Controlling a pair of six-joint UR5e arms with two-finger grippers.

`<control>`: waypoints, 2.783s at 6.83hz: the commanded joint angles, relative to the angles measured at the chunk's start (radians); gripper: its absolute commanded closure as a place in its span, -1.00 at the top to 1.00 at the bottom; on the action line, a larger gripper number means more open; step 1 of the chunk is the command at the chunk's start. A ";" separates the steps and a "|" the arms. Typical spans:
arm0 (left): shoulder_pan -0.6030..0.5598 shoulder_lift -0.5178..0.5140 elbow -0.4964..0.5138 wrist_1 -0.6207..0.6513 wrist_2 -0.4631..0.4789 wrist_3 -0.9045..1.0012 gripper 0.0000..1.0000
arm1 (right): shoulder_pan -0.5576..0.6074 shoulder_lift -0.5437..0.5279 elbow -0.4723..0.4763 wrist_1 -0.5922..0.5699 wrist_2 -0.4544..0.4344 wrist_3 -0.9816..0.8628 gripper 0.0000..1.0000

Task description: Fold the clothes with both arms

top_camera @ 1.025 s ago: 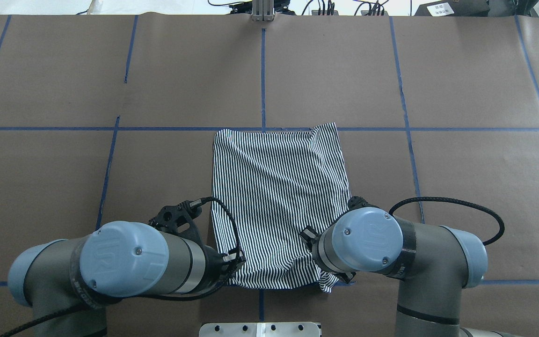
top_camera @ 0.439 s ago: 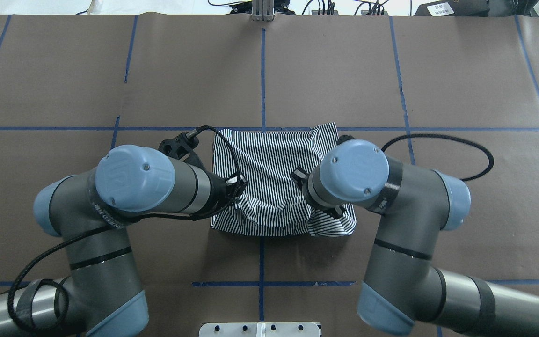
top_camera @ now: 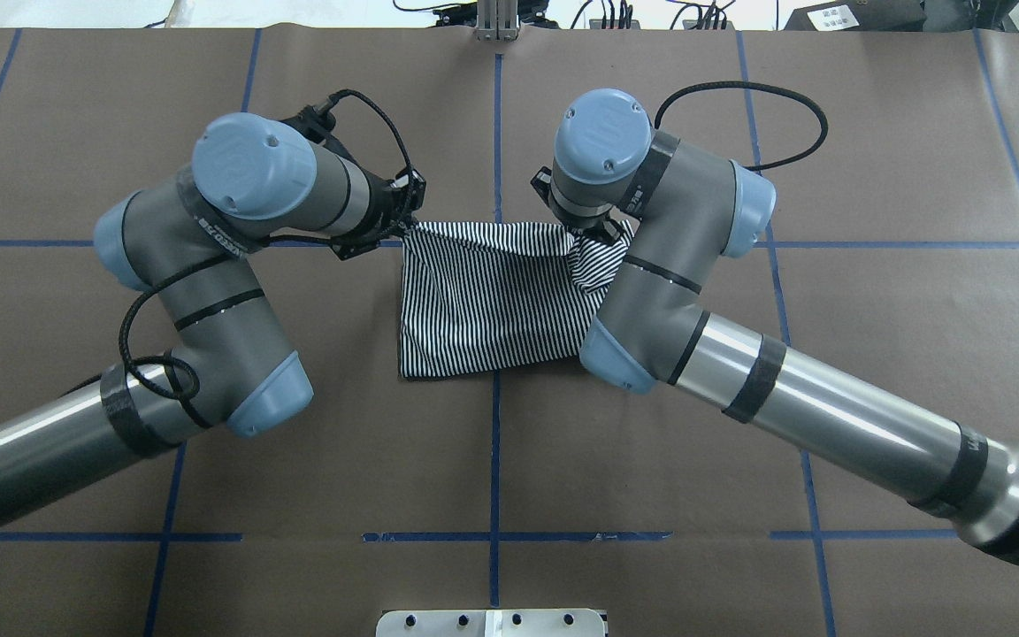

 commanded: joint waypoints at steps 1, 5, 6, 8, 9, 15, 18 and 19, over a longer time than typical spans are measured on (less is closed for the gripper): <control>-0.044 -0.014 0.098 -0.093 -0.001 0.087 1.00 | 0.083 0.027 -0.096 0.071 0.040 -0.126 1.00; -0.076 0.003 0.073 -0.082 -0.124 0.160 1.00 | 0.113 0.030 -0.093 0.058 0.097 -0.299 1.00; -0.099 0.055 0.011 -0.075 -0.142 0.162 1.00 | 0.090 0.050 -0.099 0.054 0.091 -0.371 1.00; -0.137 0.133 -0.113 0.011 -0.175 0.265 1.00 | 0.036 0.119 -0.177 -0.004 0.033 -0.552 1.00; -0.144 0.133 -0.138 0.074 -0.175 0.313 1.00 | 0.004 0.127 -0.182 -0.052 -0.016 -0.653 1.00; -0.151 0.138 -0.142 0.077 -0.186 0.312 1.00 | -0.022 0.092 -0.184 -0.190 -0.095 -1.034 1.00; -0.148 0.127 -0.142 0.077 -0.188 0.300 1.00 | 0.131 0.044 -0.184 -0.189 -0.107 -1.305 1.00; -0.148 0.126 -0.149 0.079 -0.186 0.300 1.00 | 0.169 0.026 -0.188 -0.181 -0.107 -1.382 1.00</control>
